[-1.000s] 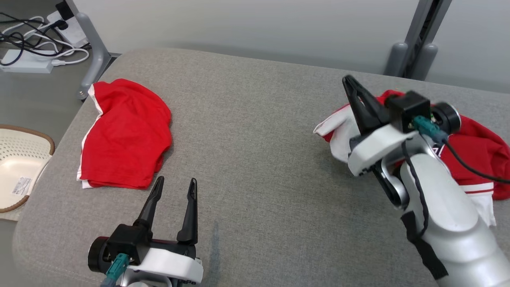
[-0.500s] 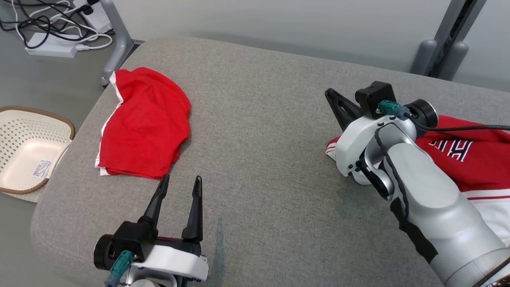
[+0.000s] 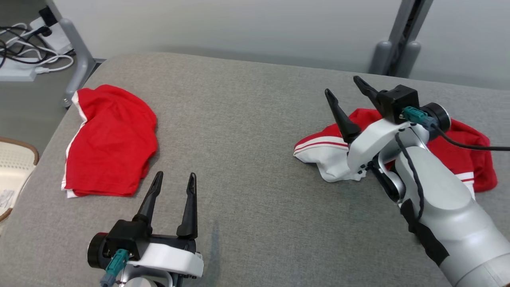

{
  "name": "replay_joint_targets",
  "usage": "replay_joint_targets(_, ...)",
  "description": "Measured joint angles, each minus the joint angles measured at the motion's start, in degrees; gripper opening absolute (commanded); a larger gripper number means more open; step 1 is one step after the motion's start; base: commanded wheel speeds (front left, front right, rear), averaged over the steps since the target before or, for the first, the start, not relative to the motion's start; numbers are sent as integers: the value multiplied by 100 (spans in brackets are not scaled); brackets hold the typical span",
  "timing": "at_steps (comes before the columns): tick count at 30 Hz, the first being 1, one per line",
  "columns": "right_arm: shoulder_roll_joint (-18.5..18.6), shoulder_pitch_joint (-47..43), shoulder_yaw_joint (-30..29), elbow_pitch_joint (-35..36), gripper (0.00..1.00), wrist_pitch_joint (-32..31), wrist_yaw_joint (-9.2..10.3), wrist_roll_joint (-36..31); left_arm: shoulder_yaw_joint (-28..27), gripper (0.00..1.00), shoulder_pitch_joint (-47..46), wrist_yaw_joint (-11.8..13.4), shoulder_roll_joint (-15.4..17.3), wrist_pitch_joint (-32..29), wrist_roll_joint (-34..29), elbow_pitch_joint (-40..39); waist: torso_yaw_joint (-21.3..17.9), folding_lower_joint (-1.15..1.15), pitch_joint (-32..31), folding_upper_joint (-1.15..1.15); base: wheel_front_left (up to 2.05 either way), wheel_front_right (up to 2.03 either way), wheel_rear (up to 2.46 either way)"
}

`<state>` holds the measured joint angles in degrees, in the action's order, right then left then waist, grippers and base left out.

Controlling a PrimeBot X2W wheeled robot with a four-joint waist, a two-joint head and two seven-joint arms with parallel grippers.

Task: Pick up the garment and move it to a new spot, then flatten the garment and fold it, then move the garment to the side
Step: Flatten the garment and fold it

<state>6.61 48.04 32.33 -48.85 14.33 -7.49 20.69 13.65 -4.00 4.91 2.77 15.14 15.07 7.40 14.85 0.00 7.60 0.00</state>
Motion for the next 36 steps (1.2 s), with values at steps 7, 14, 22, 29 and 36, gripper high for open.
replay_joint_targets(7, 311, -544, -679, 849, 100, 64, 0, -366, -151, 100, -13, -26, 1, 1, -91, -45, -401, 0, -110, 0, 0, 0, 0)
replay_joint_targets(14, 338, -1795, -1689, 2218, 100, 66, 0, -1055, -368, 100, 5, 3, 1, 0, -132, -146, -851, 0, -241, 0, 0, 0, 0)
replay_joint_targets(22, 45, -3176, -2784, 3186, 100, 67, -1, -1544, -438, 100, 118, -3, -1, 1, -125, -149, -1235, 0, -306, 0, 0, 0, 0)
replay_joint_targets(29, -175, -3695, -2997, 3393, 100, 67, 0, -1633, -445, 100, 130, -11, 0, 0, -113, -92, -1342, 0, -275, 0, 0, 0, 0)
replay_joint_targets(36, -224, -3694, -2928, 3412, 100, 52, 0, -1636, -489, 100, 128, -80, 1, 0, -157, -60, -1337, 0, -285, 0, 0, 0, 0)
